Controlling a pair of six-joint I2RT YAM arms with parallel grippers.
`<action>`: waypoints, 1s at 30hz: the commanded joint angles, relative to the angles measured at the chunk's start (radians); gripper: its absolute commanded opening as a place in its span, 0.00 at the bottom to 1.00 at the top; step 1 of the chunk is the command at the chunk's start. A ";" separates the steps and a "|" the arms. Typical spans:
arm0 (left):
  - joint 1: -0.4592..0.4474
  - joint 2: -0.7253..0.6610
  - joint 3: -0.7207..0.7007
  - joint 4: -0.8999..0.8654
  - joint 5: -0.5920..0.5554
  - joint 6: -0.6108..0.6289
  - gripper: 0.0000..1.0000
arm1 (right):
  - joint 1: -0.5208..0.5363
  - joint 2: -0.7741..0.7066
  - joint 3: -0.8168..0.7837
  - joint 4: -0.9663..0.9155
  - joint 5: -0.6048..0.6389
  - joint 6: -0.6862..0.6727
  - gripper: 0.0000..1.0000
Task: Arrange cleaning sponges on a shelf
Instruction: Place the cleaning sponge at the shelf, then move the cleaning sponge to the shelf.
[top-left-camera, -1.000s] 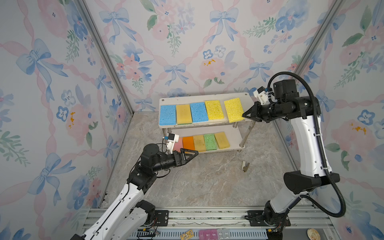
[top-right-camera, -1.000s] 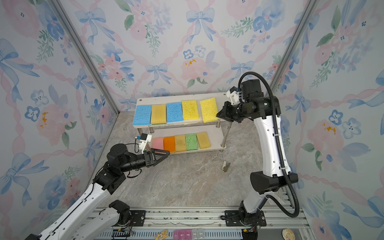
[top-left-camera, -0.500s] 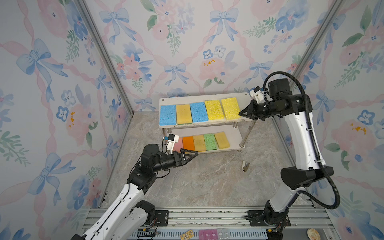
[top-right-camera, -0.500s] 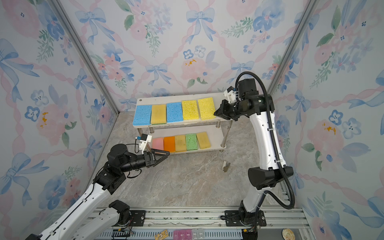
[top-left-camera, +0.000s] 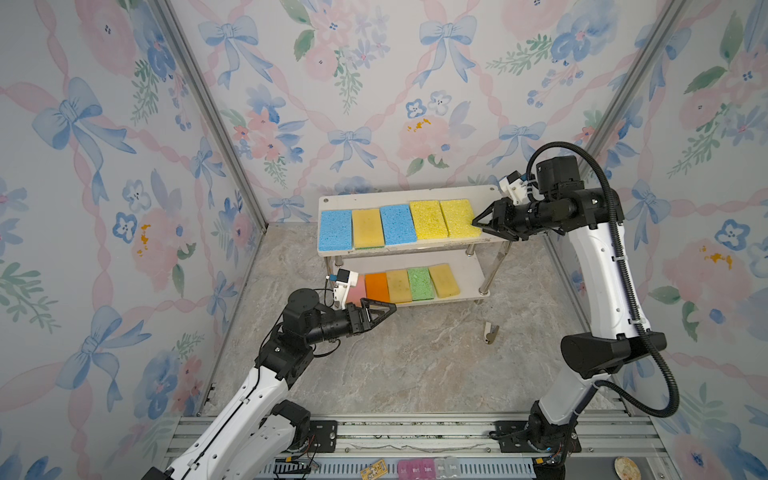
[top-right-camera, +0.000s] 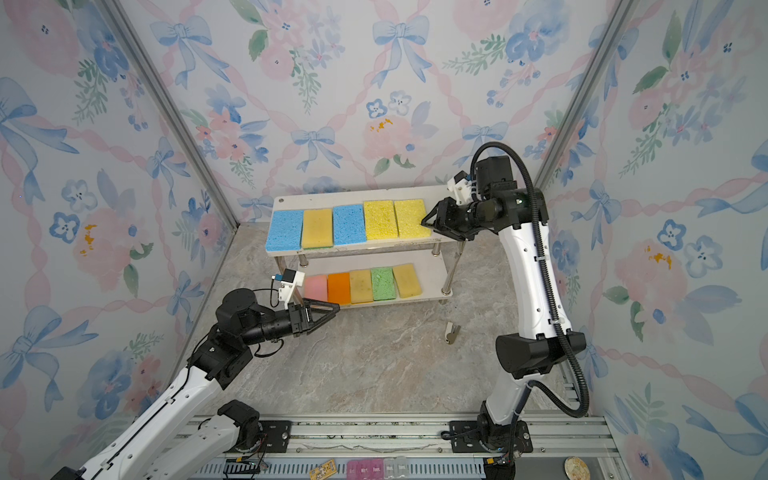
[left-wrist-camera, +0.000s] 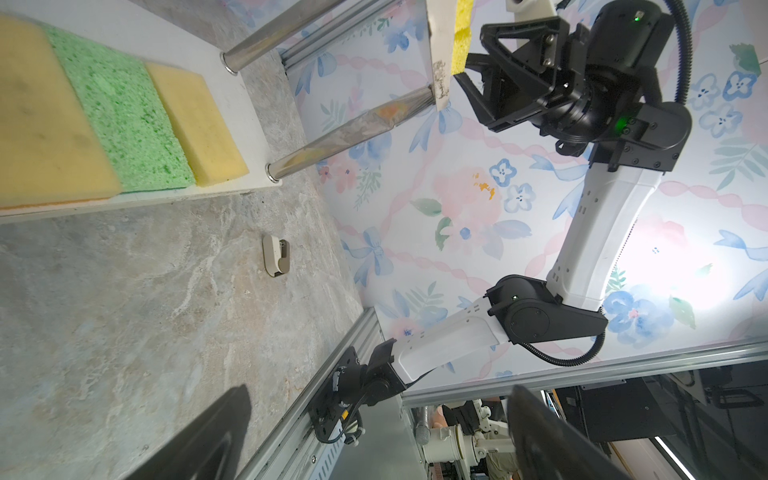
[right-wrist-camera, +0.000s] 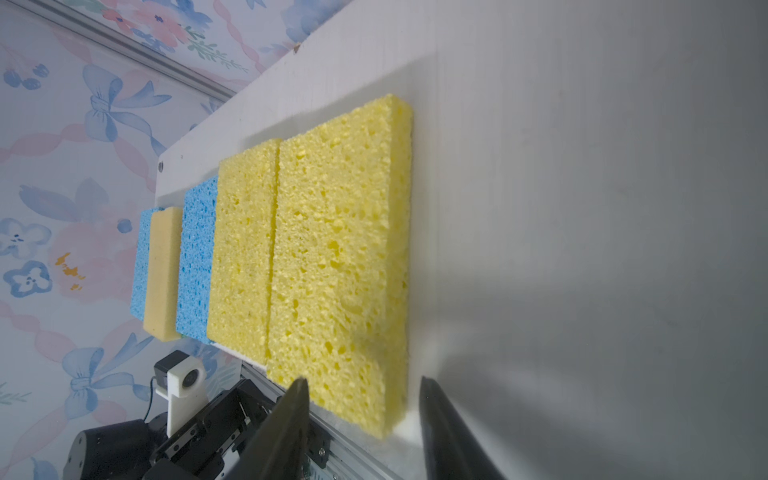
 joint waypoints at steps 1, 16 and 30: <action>0.009 0.001 -0.014 0.005 0.015 0.028 0.98 | -0.009 -0.001 0.003 0.025 -0.006 0.000 0.53; 0.015 -0.009 -0.011 0.005 0.012 0.028 0.98 | -0.010 -0.053 -0.015 0.107 -0.001 0.028 0.72; 0.016 -0.017 -0.008 -0.001 0.006 0.030 0.98 | 0.007 -0.053 -0.092 0.162 -0.030 0.051 0.81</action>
